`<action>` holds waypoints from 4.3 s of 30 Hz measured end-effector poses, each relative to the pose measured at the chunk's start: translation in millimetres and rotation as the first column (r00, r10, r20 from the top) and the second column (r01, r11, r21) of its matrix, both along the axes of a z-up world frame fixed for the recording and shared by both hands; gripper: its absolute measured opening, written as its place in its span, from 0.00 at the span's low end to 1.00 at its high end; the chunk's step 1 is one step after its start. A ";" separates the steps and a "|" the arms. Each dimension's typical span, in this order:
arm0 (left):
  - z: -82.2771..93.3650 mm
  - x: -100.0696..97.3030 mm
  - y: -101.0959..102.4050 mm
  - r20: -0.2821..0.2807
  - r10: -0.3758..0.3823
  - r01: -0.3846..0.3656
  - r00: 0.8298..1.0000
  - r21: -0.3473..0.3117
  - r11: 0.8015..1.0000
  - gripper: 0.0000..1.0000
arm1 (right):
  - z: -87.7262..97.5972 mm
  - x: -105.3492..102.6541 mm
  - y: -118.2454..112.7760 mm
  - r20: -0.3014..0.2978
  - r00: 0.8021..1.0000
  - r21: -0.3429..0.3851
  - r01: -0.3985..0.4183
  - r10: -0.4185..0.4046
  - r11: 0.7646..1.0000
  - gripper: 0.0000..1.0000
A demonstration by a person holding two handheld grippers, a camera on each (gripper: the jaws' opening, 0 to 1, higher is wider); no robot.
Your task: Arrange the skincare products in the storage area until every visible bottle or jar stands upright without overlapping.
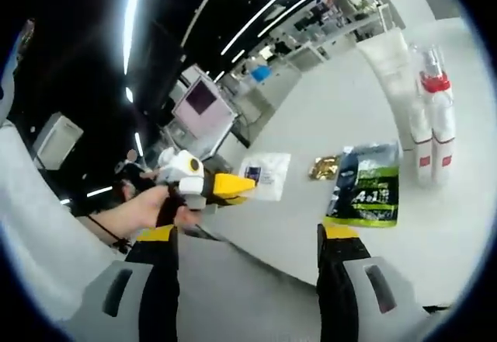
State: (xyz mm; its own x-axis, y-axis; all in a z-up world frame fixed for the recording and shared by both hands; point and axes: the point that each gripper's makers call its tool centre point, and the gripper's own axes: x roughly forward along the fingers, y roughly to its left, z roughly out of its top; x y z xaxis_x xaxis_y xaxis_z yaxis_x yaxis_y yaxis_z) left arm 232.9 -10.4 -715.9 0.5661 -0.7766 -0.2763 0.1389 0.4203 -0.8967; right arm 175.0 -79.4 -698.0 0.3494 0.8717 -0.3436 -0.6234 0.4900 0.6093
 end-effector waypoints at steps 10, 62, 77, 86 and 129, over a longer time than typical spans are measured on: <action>-18.7 11.2 -2.2 -0.047 0.043 -0.040 0.998 0.069 0.997 0.00 | -21.4 -6.6 -0.6 0.010 0.992 -0.080 -0.126 0.127 0.989 0.85; -90.5 27.2 0.2 -0.218 -0.004 0.054 0.976 0.225 0.973 0.00 | -17.1 18.2 -19.6 0.064 0.997 -0.066 0.044 -0.040 0.997 0.97; -106.8 26.8 5.3 -0.279 0.016 0.066 0.960 0.280 0.958 0.08 | -18.9 24.2 -25.9 0.056 0.996 -0.058 0.067 -0.064 0.996 0.95; -105.5 30.1 14.8 -0.254 0.031 0.064 0.967 0.359 0.931 0.10 | -18.9 22.8 -24.9 0.052 0.997 -0.059 0.060 -0.057 0.996 0.94; -114.3 62.2 15.3 0.080 -0.485 0.134 0.871 0.911 0.390 0.31 | -21.4 22.5 -25.5 0.015 0.996 -0.050 0.083 -0.082 0.995 0.92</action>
